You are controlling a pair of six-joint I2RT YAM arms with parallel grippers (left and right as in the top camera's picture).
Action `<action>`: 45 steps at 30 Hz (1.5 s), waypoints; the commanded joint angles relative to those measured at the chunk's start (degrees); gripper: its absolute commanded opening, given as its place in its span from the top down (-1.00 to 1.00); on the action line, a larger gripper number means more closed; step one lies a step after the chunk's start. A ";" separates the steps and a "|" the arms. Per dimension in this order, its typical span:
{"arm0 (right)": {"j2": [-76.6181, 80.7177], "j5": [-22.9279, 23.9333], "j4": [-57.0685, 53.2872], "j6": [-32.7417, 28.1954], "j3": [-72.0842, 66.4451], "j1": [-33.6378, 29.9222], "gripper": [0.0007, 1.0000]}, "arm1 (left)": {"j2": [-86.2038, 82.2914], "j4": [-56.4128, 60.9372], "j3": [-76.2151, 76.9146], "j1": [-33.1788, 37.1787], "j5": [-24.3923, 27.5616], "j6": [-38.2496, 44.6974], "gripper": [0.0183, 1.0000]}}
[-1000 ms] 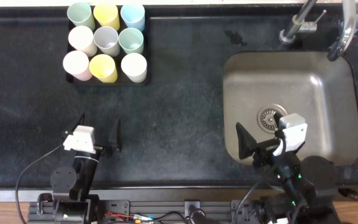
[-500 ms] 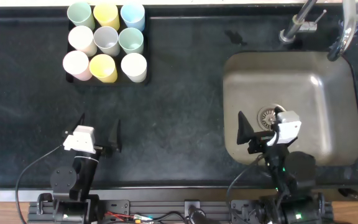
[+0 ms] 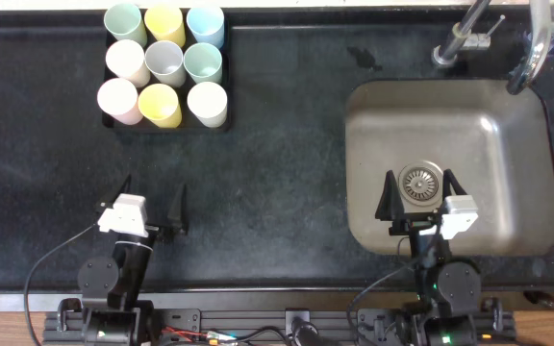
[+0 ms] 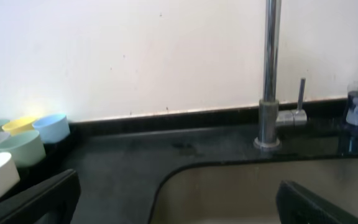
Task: Store Cups
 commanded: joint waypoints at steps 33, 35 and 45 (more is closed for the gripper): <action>-0.63 1.44 0.76 -3.19 -3.28 -0.39 -1.00 | -0.50 -0.17 -0.07 -0.20 -0.24 0.85 -1.00; -0.63 1.44 0.74 -3.19 -3.28 -0.39 -0.99 | -0.50 -0.17 -0.07 -0.20 -0.24 0.85 -1.00; -0.63 1.44 0.74 -3.21 -3.28 -0.39 -0.99 | -0.50 -0.17 -0.07 -0.20 -0.24 0.83 -1.00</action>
